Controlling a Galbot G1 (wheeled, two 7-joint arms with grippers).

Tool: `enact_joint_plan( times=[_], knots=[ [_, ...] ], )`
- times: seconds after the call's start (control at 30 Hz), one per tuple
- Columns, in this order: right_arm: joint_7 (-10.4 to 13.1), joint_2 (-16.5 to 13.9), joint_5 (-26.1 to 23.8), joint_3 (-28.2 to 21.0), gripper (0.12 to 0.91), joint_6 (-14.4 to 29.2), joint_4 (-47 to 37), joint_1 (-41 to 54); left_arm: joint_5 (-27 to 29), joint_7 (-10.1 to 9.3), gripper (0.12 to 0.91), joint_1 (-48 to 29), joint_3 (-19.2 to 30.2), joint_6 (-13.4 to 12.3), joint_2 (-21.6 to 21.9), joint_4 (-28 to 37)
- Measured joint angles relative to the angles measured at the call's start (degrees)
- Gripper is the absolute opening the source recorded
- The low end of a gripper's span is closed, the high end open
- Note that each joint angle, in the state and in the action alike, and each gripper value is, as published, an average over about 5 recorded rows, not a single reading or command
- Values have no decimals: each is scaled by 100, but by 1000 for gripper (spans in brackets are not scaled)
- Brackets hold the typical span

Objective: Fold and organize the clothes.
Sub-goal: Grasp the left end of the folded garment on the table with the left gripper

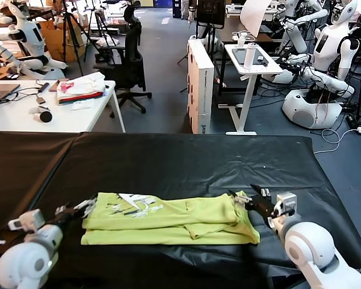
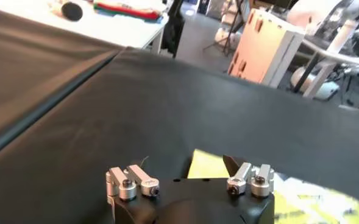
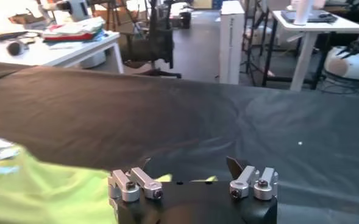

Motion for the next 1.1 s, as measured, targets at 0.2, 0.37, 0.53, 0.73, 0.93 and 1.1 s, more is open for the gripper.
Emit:
enact_joint_plan(
  times=[0.2, 0.37, 0.53, 0.73, 0.93, 1.1],
  knots=[
    [77, 225, -36, 4, 873, -68, -273, 79, 1, 116, 907, -209, 234, 6, 20, 407],
    [81, 302, -38, 4, 778, -129, -365, 93, 15, 132, 907, -282, 365, 37, 2, 567],
    [55, 356, -55, 2, 709, -131, -414, 91, 26, 141, 902, -355, 409, 19, 3, 678],
    [32, 401, -87, -10, 618, -130, -466, 92, 56, 144, 814, -426, 426, -23, 11, 792],
    [25, 411, -106, -16, 365, -115, -523, 126, 67, 139, 648, -439, 440, -33, 3, 843],
    [23, 433, -131, -17, 160, -95, -551, 140, 77, 191, 355, -379, 457, -4, -11, 757]
  ],
)
